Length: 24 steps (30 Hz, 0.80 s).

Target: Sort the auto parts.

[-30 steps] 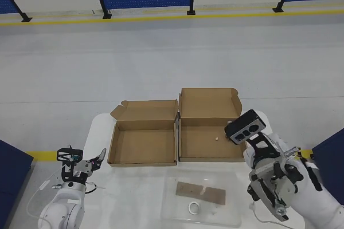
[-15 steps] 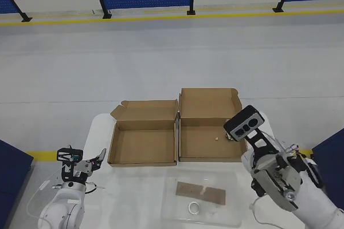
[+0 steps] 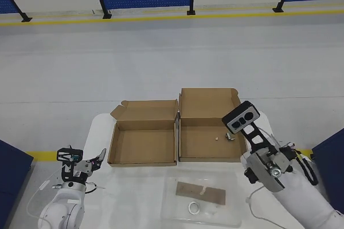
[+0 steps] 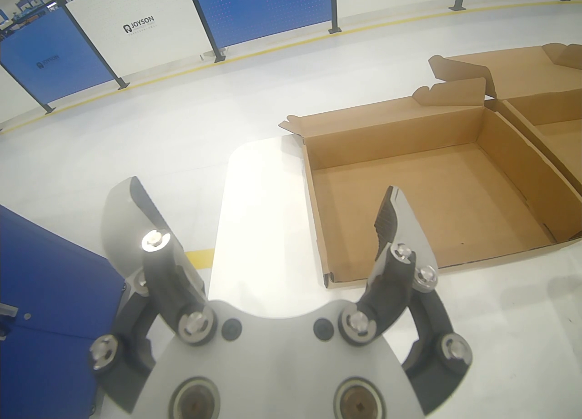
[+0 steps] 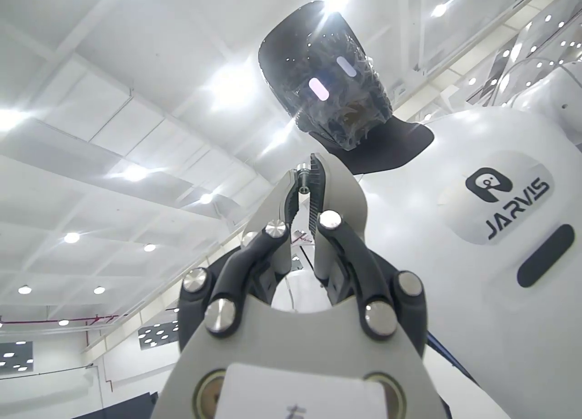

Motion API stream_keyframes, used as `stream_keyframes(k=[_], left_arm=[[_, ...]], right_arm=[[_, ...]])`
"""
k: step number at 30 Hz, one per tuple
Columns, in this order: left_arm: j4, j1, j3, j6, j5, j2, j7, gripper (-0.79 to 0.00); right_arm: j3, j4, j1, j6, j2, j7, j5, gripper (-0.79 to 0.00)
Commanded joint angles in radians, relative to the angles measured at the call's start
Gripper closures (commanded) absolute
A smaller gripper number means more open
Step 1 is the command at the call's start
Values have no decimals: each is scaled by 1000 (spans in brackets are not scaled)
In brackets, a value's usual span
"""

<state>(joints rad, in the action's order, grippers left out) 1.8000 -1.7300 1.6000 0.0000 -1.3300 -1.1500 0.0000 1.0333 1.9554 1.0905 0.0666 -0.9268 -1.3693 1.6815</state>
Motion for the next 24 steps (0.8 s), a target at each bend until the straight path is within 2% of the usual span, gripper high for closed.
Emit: stream_keyframes(k=[1,8,17,24], left_arm=[[0,0,0,0,0,0,0,-785],[0,0,0,0,0,0,0,-785],[0,0,0,0,0,0,0,-785],[0,0,0,0,0,0,0,-785]], right_arm=[[9,9,6,-7,-2,45,-37,0],[38,6,29,-16,-13,83,-94,0],[61,2,59,-42,-30,93,-92,0],[64,0,87,-51,-51,78,6,0]])
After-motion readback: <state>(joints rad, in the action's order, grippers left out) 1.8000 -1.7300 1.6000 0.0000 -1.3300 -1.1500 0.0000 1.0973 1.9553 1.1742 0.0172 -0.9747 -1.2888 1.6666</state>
